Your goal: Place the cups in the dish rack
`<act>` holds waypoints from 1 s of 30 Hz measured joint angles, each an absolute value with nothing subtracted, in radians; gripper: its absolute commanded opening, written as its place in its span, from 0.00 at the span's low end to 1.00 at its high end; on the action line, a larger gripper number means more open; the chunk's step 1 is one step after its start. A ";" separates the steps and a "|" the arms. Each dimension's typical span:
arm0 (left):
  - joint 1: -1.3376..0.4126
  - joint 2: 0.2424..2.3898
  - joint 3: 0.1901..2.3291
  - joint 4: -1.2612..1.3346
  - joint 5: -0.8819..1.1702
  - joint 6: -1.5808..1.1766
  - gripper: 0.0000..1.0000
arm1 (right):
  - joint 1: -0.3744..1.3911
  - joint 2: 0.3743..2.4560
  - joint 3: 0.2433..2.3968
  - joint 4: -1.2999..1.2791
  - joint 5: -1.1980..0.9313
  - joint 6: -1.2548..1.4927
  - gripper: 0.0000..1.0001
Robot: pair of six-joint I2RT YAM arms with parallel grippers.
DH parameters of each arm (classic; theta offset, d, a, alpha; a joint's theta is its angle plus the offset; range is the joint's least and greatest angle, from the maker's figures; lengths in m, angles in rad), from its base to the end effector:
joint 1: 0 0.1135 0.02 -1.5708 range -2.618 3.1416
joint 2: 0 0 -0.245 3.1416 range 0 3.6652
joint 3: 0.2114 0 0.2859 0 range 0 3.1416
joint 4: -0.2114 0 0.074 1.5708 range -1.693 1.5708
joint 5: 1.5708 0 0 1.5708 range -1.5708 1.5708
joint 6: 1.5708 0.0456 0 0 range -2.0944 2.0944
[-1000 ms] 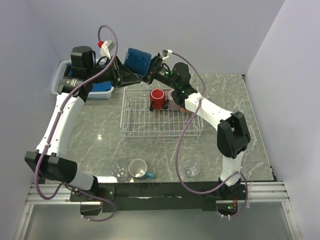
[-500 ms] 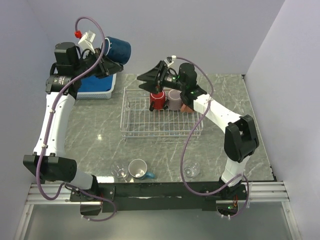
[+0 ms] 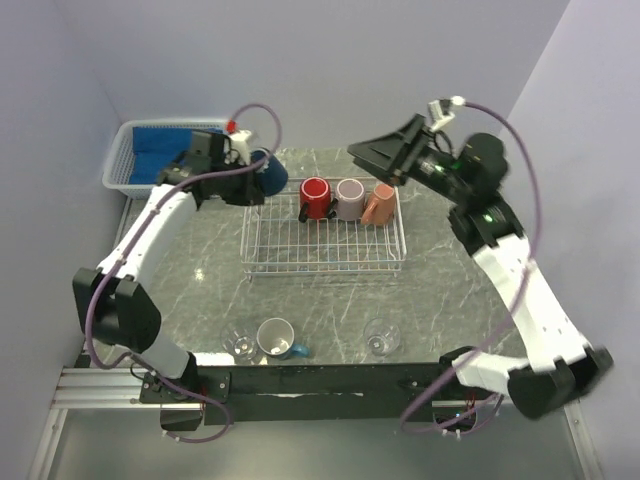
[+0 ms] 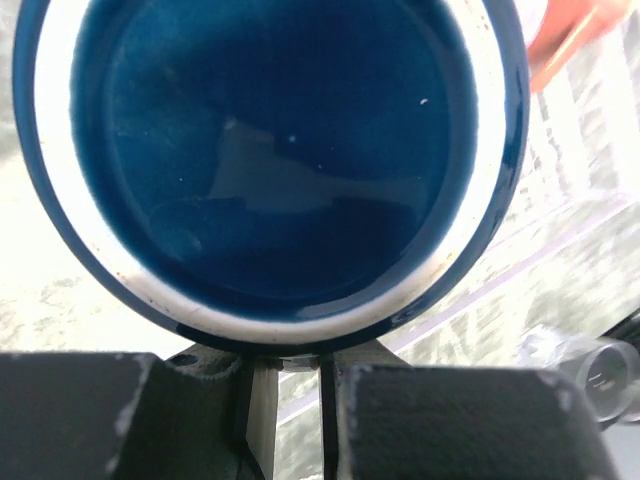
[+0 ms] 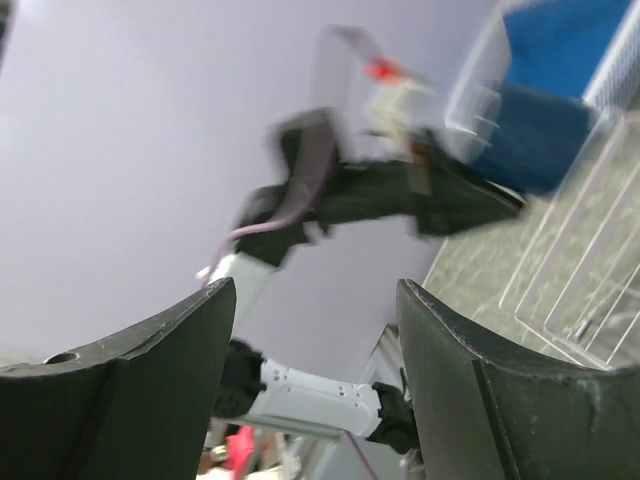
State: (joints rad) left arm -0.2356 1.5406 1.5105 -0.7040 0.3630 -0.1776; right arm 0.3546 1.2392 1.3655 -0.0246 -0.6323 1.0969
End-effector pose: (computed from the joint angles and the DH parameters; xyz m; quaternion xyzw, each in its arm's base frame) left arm 0.3661 -0.1045 0.3318 0.0994 0.8962 -0.2434 0.3572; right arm 0.2909 0.1365 0.4511 0.0160 0.6773 0.6240 0.3893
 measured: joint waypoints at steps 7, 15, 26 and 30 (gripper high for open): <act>-0.361 1.649 1.508 -0.698 0.274 -0.110 0.01 | 0.295 1.037 1.248 -0.093 -0.620 1.039 0.72; -0.366 1.760 1.508 -0.646 0.155 -0.071 0.01 | 0.250 1.024 1.137 -0.203 -0.617 1.034 0.72; -0.383 1.813 1.508 -0.628 0.065 -0.045 0.01 | 0.232 1.018 1.137 -0.204 -0.626 1.032 0.72; -0.390 1.831 1.508 -0.610 0.053 -0.046 0.01 | 0.227 1.018 1.137 -0.203 -0.633 1.035 0.71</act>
State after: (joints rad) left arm -0.3904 1.8313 1.5078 -0.6098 0.0532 -0.0456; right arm 0.2268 1.0183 1.1366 -0.2028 -0.6327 1.0351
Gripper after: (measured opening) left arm 0.196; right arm 0.715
